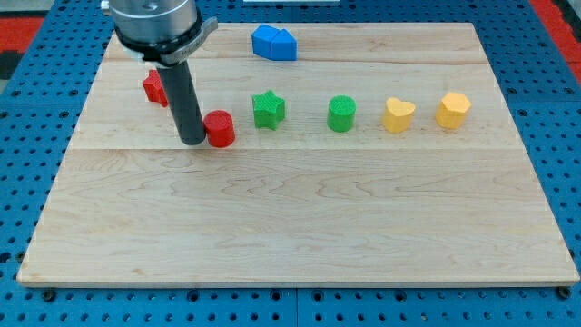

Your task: Move the yellow heart to the right of green circle

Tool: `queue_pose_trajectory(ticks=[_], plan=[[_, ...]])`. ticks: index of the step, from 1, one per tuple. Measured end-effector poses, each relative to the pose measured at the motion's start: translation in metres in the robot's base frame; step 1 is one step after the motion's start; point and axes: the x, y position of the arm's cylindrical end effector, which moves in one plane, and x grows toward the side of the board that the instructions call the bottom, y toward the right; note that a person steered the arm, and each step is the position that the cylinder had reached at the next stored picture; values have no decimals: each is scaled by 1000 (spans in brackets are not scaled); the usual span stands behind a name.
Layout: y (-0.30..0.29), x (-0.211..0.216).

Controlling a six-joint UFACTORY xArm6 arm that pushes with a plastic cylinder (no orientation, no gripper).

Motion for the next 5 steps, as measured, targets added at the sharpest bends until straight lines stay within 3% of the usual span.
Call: queue_pose_trajectory(ticks=[1,2,3,4,5], plan=[[47,-28],[69,-28],[45,-14],[102,23],[126,28]])
